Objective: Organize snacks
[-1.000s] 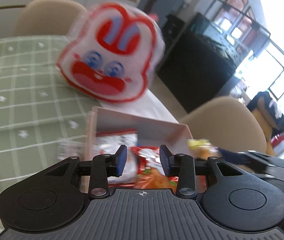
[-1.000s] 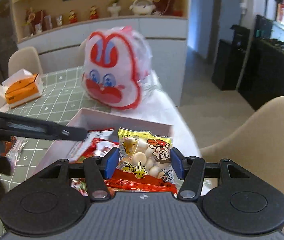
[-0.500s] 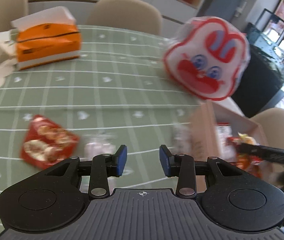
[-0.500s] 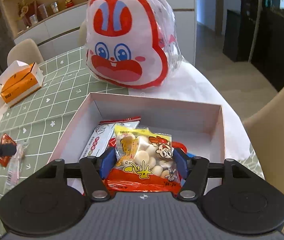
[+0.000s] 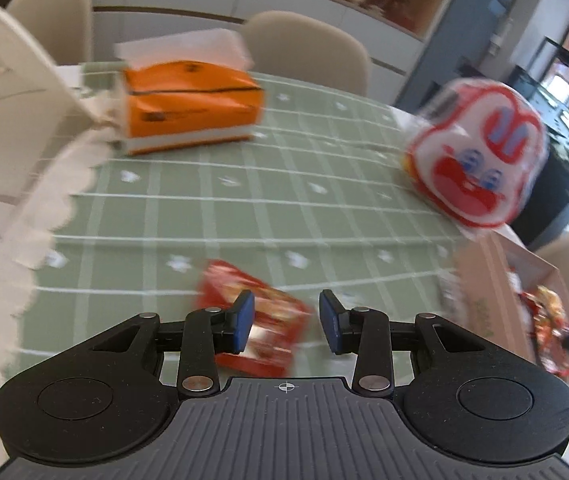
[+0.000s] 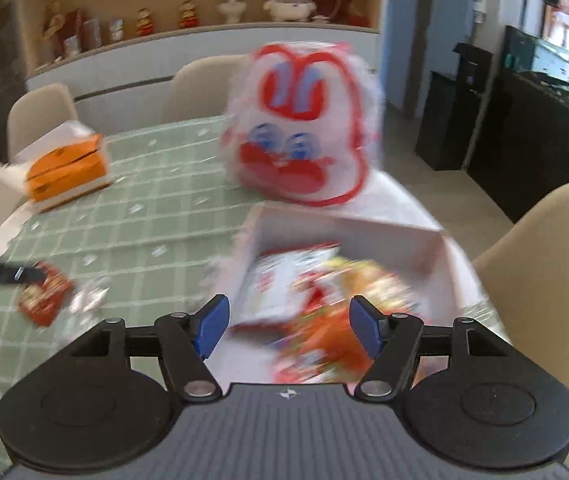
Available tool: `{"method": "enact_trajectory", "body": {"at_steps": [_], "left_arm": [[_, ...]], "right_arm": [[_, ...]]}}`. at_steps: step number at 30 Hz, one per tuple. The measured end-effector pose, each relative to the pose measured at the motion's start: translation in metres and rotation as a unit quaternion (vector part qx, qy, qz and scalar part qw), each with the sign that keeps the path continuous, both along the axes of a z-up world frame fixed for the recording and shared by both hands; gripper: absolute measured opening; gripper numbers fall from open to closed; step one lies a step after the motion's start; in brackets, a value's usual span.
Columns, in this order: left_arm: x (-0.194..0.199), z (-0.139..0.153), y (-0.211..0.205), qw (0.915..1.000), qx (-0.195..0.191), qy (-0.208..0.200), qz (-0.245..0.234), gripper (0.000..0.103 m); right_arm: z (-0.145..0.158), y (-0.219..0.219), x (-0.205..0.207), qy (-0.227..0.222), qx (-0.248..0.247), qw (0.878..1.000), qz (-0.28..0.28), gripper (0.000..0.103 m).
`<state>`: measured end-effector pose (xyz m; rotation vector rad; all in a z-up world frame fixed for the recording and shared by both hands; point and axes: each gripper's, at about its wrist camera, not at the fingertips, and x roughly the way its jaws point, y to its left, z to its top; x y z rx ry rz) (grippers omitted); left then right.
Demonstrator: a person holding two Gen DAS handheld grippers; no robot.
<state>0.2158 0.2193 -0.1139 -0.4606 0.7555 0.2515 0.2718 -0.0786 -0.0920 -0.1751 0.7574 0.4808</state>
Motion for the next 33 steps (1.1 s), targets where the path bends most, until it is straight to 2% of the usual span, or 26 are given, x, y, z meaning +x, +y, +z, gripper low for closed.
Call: {"method": "enact_trajectory", "body": {"at_steps": [5,11,14,17,21,24,25,27,28,33], "left_arm": [[-0.013,-0.013,0.038,0.9999,0.001,0.008,0.013,0.04],[-0.035,-0.032,0.059,0.9993,-0.03,0.02,-0.006,0.035],[-0.047,-0.039,0.061,0.9972,-0.064,0.017,-0.034,0.032],[-0.055,-0.038,0.055,0.9956,-0.068,0.016,-0.063,0.031],[-0.062,-0.029,0.056,0.9958,-0.067,0.007,-0.063,0.031],[-0.063,-0.022,0.057,0.996,-0.062,0.005,-0.063,0.031],[-0.061,-0.02,0.057,0.9959,-0.062,0.005,-0.066,0.031],[-0.058,-0.016,0.054,0.9958,-0.059,0.005,-0.07,0.031],[-0.056,-0.016,0.053,0.9958,-0.057,0.005,-0.071,0.031],[-0.039,-0.017,0.045,0.9954,-0.057,0.006,-0.077,0.031]], "right_arm": [[-0.005,0.063,-0.043,-0.014,-0.014,0.998,0.054,0.067],[-0.031,0.139,-0.062,0.022,-0.02,0.995,0.092,0.067],[-0.049,0.168,-0.067,0.044,-0.026,0.994,0.1,0.067],[-0.062,0.185,-0.072,0.046,-0.039,0.992,0.108,0.067],[-0.065,0.197,-0.066,0.005,-0.053,0.994,0.095,0.067],[-0.071,0.197,-0.044,0.014,-0.058,0.996,0.066,0.066],[-0.073,0.193,-0.039,0.027,-0.052,0.997,0.059,0.063],[-0.075,0.183,-0.031,0.059,-0.025,0.996,0.061,0.038],[-0.073,0.178,-0.032,0.067,-0.016,0.996,0.064,0.038],[-0.066,0.151,-0.06,0.061,-0.035,0.993,0.098,0.034]]}}
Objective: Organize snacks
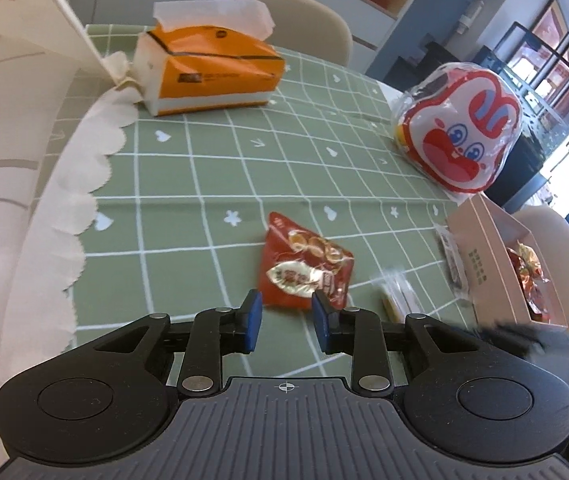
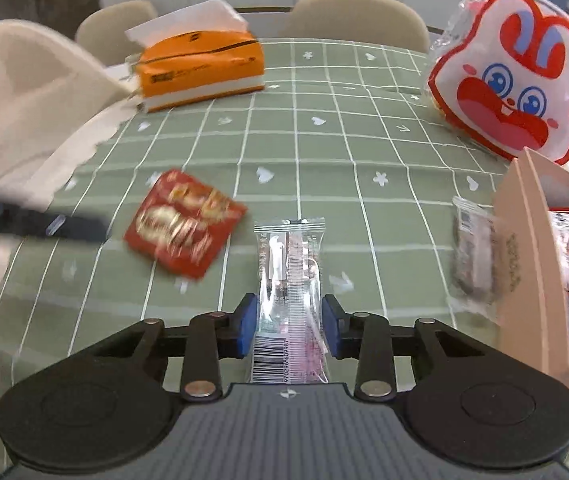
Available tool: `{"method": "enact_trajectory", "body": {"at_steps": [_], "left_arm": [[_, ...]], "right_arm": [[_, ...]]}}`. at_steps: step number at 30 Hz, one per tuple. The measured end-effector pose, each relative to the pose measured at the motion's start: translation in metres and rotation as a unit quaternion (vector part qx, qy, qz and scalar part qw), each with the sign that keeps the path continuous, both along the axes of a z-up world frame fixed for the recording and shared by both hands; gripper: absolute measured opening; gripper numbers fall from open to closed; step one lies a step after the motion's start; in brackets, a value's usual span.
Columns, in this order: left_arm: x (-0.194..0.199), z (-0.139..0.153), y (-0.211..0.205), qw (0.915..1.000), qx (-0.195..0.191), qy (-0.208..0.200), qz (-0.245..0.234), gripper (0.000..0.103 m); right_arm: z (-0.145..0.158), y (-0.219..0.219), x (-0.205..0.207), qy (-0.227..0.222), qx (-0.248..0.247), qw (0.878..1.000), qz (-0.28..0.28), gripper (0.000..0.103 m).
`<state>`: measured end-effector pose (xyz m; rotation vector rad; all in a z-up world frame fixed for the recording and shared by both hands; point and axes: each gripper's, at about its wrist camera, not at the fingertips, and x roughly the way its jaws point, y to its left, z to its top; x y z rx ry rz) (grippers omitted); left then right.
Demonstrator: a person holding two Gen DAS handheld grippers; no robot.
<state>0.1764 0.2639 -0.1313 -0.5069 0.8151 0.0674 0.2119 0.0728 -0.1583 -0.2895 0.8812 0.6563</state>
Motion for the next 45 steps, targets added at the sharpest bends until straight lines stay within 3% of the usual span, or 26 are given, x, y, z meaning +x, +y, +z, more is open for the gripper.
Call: {"method": "enact_trajectory", "body": {"at_steps": [8,12,15,22,27,30,33,38,45], "left_arm": [[0.042,-0.008,0.009,0.9976,-0.031,-0.026,0.056,0.031],[0.065,-0.02,0.001,0.9974,-0.013,-0.013,0.069,0.031],[0.072,-0.022,-0.004,0.9973,-0.002,-0.012,0.073,0.031],[0.065,-0.01,-0.054,0.9985,0.043,-0.007,-0.033,0.027],[0.042,-0.021,-0.094,0.9949,0.021,0.022,-0.097,0.027],[0.017,-0.022,-0.102,0.9956,-0.005,0.023,-0.091,0.027],[-0.012,-0.014,-0.097,0.9985,-0.015,0.02,-0.05,0.027],[-0.057,0.005,-0.069,0.9947,0.033,0.058,0.079,0.027],[-0.106,0.015,-0.044,0.9943,0.009,0.058,0.088,0.027]], "right_arm": [[0.0,-0.083,-0.052,0.019,-0.019,0.999,-0.036,0.034],[-0.001,-0.114,-0.07,0.013,-0.012,0.999,-0.046,0.036],[-0.001,-0.133,-0.076,0.007,-0.006,0.998,-0.061,0.044],[-0.007,-0.153,-0.082,0.007,0.0,0.998,-0.065,0.045],[-0.004,-0.161,-0.085,0.007,0.013,0.998,-0.054,0.048],[-0.001,-0.162,-0.083,0.002,0.02,0.999,-0.038,0.055],[0.006,-0.15,-0.078,-0.011,0.032,0.999,-0.02,0.061],[0.021,-0.09,-0.06,-0.028,0.062,0.997,0.031,0.068],[0.013,0.032,-0.023,-0.03,0.071,0.994,0.077,0.069]]}}
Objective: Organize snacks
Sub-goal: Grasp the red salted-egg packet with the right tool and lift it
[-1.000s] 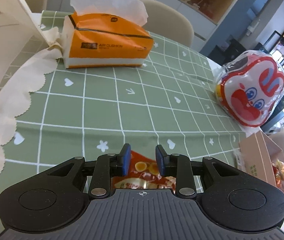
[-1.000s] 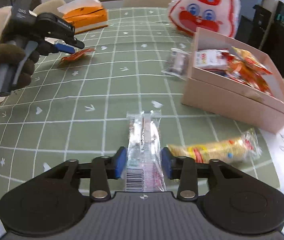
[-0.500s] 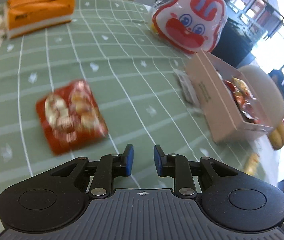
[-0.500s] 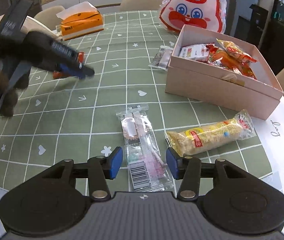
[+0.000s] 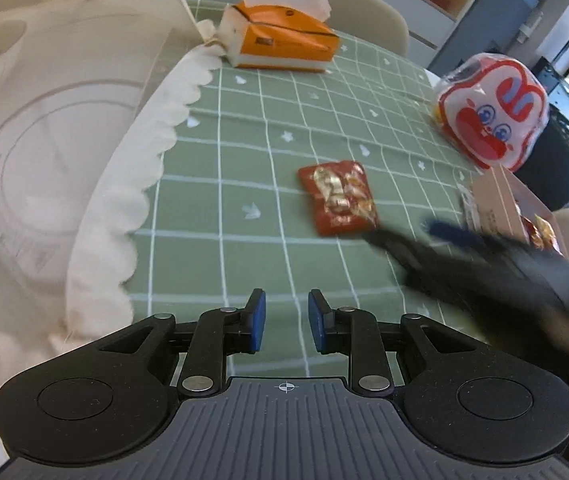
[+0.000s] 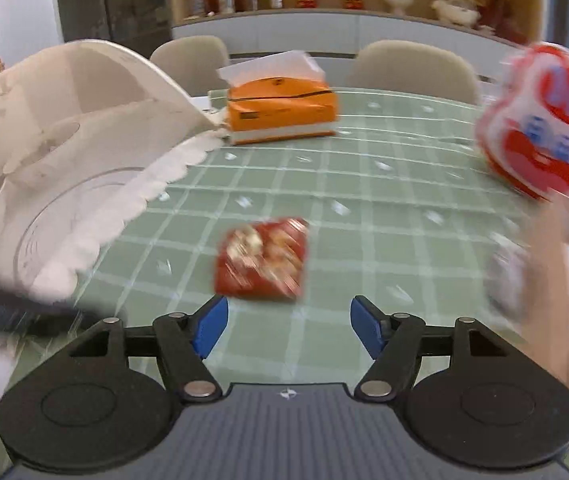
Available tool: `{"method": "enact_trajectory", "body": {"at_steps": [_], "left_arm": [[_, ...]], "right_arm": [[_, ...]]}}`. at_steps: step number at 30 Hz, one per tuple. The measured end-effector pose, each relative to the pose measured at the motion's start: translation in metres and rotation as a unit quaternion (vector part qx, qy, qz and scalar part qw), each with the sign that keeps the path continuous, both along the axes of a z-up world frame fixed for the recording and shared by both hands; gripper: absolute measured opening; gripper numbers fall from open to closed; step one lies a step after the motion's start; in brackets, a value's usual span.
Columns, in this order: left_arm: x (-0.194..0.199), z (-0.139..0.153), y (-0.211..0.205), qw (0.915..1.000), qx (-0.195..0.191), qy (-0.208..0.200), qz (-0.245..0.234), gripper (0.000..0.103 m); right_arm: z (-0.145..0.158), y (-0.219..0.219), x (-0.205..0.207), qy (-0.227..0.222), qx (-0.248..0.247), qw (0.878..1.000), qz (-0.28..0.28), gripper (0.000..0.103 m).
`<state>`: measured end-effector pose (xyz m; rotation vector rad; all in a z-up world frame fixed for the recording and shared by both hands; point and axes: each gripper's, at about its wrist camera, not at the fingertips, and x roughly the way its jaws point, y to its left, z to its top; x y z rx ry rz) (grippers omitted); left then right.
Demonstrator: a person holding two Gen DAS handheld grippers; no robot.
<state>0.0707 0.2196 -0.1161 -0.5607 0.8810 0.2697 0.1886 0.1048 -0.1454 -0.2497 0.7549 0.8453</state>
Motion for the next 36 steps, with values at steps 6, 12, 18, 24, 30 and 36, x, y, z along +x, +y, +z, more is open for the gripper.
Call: {"method": "enact_trajectory", "body": {"at_steps": [6,12,18,24,30,36], "left_arm": [[-0.022,-0.013,-0.007,0.9996,-0.026,0.003,-0.015,0.027],[-0.022,-0.022,-0.012,0.9983,-0.04,0.014,-0.039,0.027],[-0.004,-0.023,-0.044,0.9937,-0.06,0.005,-0.095,0.027],[0.017,-0.023,-0.099,0.9848,-0.076,0.009,-0.156,0.027],[0.045,-0.015,-0.154,0.9797,-0.071,-0.005,-0.188,0.027],[0.081,-0.016,-0.207,0.9778,-0.024,0.017,-0.208,0.027]], "right_arm": [[-0.028,0.054,0.019,0.02,-0.033,0.999,-0.003,0.076],[-0.013,0.038,0.01,0.023,-0.029,0.999,-0.007,0.066],[0.026,-0.052,-0.014,-0.007,-0.014,0.999,-0.039,0.065],[0.032,-0.171,-0.031,-0.041,-0.053,0.987,-0.146,0.065],[0.005,-0.263,-0.04,0.001,-0.072,0.962,-0.264,0.066],[-0.021,-0.296,-0.055,0.022,-0.067,0.958,-0.279,0.067]]}}
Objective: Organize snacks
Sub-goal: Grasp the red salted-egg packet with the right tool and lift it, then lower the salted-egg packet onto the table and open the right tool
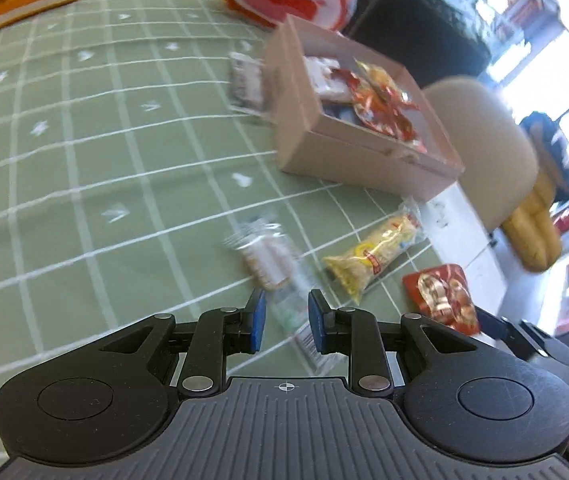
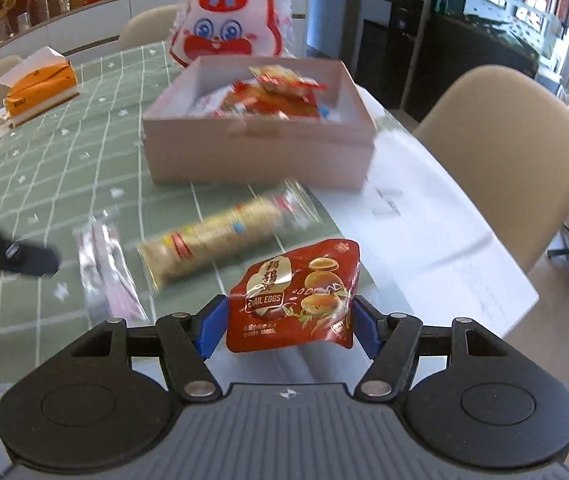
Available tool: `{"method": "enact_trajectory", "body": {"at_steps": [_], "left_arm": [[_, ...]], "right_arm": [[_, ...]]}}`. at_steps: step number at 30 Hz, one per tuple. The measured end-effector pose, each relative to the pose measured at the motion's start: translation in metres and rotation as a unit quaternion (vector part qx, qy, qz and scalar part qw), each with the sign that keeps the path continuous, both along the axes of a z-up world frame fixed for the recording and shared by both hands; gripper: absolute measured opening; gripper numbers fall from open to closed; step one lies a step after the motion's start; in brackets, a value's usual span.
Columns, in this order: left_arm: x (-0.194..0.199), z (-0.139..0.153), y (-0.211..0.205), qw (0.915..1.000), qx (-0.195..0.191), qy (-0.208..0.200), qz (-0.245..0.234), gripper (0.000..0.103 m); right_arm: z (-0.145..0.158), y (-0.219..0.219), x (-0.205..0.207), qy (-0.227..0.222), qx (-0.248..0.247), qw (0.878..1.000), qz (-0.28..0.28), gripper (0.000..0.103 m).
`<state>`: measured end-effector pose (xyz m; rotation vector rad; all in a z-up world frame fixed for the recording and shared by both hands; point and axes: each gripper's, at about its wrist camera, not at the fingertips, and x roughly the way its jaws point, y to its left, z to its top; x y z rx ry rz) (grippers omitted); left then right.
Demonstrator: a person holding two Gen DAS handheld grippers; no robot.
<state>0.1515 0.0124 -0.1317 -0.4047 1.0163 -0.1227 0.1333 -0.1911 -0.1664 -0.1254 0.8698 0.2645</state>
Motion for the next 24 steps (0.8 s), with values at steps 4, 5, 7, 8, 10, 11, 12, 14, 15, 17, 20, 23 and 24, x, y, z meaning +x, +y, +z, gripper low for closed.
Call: {"method": "enact_trajectory", "body": {"at_steps": [4,5,7,8,10,11,12,14,15,17,20,23,24], "left_arm": [[0.015,-0.003,-0.028,0.9968,0.077,-0.007,-0.024,0.027],[0.016,-0.003,-0.032,0.9961,0.084,-0.007,-0.026,0.027],[0.018,-0.003,-0.038,0.9944,0.101,-0.008,-0.029,0.028],[0.019,-0.003,-0.041,0.9934,0.11,-0.009,-0.03,0.028],[0.018,-0.002,-0.046,0.9914,0.126,-0.01,-0.035,0.028],[0.018,-0.002,-0.049,0.9903,0.133,-0.011,-0.038,0.028],[0.016,-0.001,-0.051,0.9896,0.137,-0.015,-0.042,0.028],[0.011,0.004,-0.059,0.9876,0.143,-0.033,-0.055,0.028],[0.008,0.006,-0.065,0.9858,0.149,-0.044,-0.065,0.028],[0.005,0.005,-0.081,0.9787,0.17,-0.056,-0.1,0.03],[0.001,-0.008,-0.102,0.9607,0.231,-0.053,-0.144,0.033],[-0.007,-0.013,-0.101,0.9527,0.256,-0.053,-0.154,0.033],[-0.01,-0.012,-0.097,0.9513,0.264,-0.053,-0.15,0.033]], "right_arm": [[-0.01,-0.012,-0.002,0.015,0.017,1.0,0.001,0.07],[-0.011,-0.013,-0.003,0.011,0.024,1.0,0.003,0.071],[-0.013,-0.015,-0.007,0.003,0.022,1.0,0.013,0.072],[-0.013,-0.017,-0.007,0.001,0.024,1.0,0.013,0.075],[-0.015,-0.019,-0.008,-0.005,0.026,1.0,0.012,0.078],[-0.017,-0.019,-0.009,-0.008,0.026,1.0,0.011,0.081],[-0.017,-0.019,-0.008,-0.01,0.028,1.0,0.007,0.084],[-0.019,-0.019,-0.01,-0.017,0.03,0.999,0.004,0.086],[-0.02,-0.019,-0.011,-0.022,0.031,0.999,0.003,0.087],[-0.022,-0.02,-0.013,-0.03,0.033,0.999,0.001,0.089],[-0.023,-0.02,-0.014,-0.035,0.034,0.999,0.002,0.09],[-0.024,-0.021,-0.016,-0.039,0.036,0.999,0.007,0.091],[-0.024,-0.022,-0.017,-0.041,0.037,0.998,0.009,0.092]]}}
